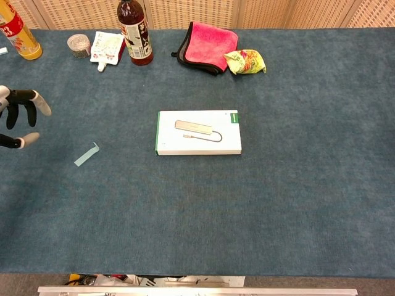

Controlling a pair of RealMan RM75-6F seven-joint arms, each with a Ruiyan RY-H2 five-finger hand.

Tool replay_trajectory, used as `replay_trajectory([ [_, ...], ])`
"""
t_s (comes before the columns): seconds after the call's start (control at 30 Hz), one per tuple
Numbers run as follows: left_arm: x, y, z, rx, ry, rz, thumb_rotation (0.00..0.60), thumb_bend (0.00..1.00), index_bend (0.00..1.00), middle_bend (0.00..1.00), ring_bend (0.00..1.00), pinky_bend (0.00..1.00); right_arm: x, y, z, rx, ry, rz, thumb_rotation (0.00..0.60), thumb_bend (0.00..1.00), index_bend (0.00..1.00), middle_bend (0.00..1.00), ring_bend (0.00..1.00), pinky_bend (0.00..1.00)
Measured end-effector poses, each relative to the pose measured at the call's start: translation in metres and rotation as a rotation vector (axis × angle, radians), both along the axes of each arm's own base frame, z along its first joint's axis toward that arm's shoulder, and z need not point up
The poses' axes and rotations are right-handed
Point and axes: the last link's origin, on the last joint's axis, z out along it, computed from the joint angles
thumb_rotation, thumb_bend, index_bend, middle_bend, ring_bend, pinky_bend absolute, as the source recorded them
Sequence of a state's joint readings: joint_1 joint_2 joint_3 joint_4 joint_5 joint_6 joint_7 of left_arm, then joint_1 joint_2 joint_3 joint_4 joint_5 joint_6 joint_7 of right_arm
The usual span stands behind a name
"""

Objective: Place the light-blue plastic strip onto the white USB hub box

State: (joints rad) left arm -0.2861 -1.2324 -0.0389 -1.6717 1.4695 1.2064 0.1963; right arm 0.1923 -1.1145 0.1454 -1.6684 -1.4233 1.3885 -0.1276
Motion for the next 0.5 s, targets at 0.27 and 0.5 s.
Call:
replay_trajectory([
  [0.27,0.005,0.003,-0.024,-0.048,0.063,0.032,0.328,0.28,0.41,0.74,0.83,0.93,-0.01,-0.001,-0.003,0.018,-0.005,-0.033,0.394,0.47,0.31,0.43,0.3,0.26],
  [0.5,0.005,0.002,-0.041,-0.064,0.158,0.092,0.279,0.27,0.43,0.76,0.84,0.94,-0.019,0.001,-0.005,0.035,-0.016,-0.054,0.395,0.47,0.31,0.43,0.3,0.26],
])
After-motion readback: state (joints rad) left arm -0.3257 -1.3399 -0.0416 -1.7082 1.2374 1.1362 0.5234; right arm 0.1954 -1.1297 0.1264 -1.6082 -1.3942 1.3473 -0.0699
